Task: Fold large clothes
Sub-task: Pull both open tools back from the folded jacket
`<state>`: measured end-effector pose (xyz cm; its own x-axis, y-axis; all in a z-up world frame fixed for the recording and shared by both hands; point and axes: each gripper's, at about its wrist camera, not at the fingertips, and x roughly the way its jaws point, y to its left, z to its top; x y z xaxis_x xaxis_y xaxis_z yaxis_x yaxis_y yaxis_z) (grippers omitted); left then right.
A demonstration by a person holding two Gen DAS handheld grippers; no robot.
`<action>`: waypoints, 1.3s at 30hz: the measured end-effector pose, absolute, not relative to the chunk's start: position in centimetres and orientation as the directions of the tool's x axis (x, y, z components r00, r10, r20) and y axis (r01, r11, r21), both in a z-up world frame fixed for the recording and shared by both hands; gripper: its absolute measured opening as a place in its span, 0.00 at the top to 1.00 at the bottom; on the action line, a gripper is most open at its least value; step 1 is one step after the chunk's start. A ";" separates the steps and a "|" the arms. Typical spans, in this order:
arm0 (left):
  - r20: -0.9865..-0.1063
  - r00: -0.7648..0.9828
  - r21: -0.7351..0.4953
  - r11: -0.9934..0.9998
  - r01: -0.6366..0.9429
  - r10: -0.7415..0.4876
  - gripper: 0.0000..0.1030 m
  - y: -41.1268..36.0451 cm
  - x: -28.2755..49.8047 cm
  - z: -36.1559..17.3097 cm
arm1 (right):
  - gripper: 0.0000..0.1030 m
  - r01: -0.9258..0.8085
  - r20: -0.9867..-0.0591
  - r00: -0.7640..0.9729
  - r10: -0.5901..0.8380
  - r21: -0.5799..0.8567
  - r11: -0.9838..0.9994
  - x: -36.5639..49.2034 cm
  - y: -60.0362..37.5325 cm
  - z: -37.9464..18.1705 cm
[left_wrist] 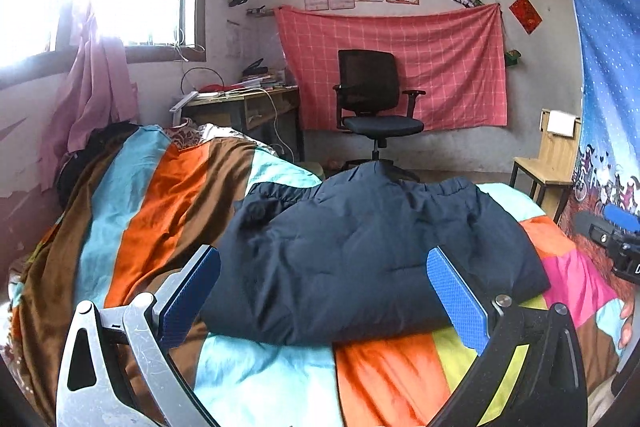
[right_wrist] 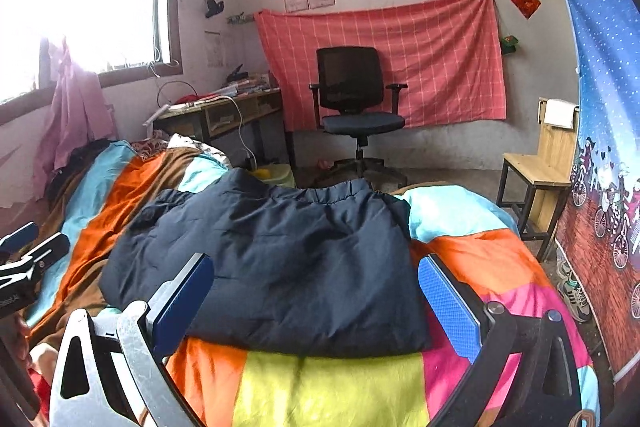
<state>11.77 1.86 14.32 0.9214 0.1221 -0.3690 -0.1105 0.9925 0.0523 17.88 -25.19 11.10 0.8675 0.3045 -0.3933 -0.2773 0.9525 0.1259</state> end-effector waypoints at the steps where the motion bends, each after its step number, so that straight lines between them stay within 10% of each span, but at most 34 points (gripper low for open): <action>1: -0.367 0.922 0.054 0.993 -0.106 0.119 0.01 1.8 11.4 14.3 | 0.00 -0.277 -0.382 0.873 0.303 0.122 0.953 17.2 -25.1 11.2; 39: -0.416 0.904 0.004 0.994 -0.105 0.097 0.01 1.5 2.4 9.1 | 0.00 -0.327 -0.365 0.866 0.341 0.102 0.939 7.1 -22.0 6.5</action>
<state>2.37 1.50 9.07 0.9042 0.0974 -0.4158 -0.1055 0.9944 0.0036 7.09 -22.04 6.46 0.8661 0.3413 -0.3652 -0.3270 0.9395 0.1025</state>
